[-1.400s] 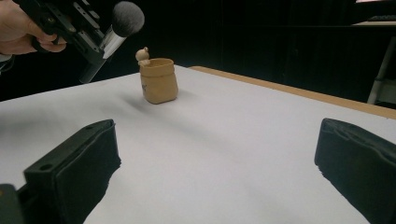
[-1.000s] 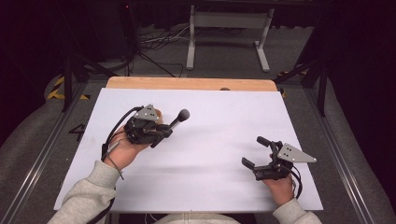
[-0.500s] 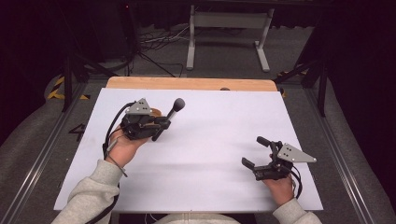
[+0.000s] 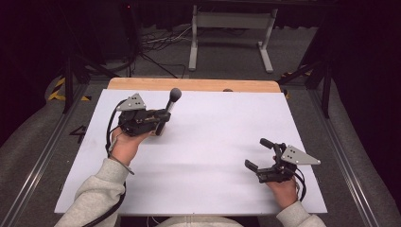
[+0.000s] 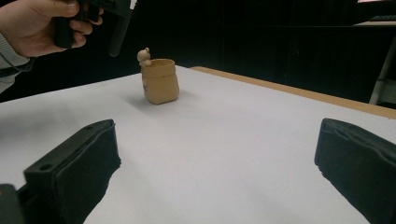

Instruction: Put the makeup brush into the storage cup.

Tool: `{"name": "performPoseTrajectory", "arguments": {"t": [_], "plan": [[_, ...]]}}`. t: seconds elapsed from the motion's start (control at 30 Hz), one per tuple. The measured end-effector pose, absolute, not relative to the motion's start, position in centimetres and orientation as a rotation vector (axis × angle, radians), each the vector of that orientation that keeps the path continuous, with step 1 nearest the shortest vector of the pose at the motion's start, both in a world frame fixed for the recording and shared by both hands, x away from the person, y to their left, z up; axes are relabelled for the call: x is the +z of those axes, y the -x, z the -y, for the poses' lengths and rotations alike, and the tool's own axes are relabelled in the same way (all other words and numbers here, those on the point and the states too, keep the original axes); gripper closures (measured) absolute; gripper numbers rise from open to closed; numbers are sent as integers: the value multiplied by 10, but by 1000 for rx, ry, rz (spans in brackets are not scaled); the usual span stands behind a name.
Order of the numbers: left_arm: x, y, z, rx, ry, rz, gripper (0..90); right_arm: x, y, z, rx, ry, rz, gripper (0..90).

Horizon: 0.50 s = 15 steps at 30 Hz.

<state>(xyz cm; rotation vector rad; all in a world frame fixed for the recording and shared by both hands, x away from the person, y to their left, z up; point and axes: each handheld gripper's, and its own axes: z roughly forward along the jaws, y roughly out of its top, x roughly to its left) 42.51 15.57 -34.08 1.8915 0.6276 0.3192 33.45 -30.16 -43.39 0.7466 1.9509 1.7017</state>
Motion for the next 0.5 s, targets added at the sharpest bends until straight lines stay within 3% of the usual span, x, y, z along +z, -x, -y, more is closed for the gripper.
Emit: {"name": "performPoseTrajectory", "arguments": {"t": [0.5], "plan": [[-342,-435,-162,347,-1756,-680,737,-434,-335,302,1707,-742,-1953,0]]}}
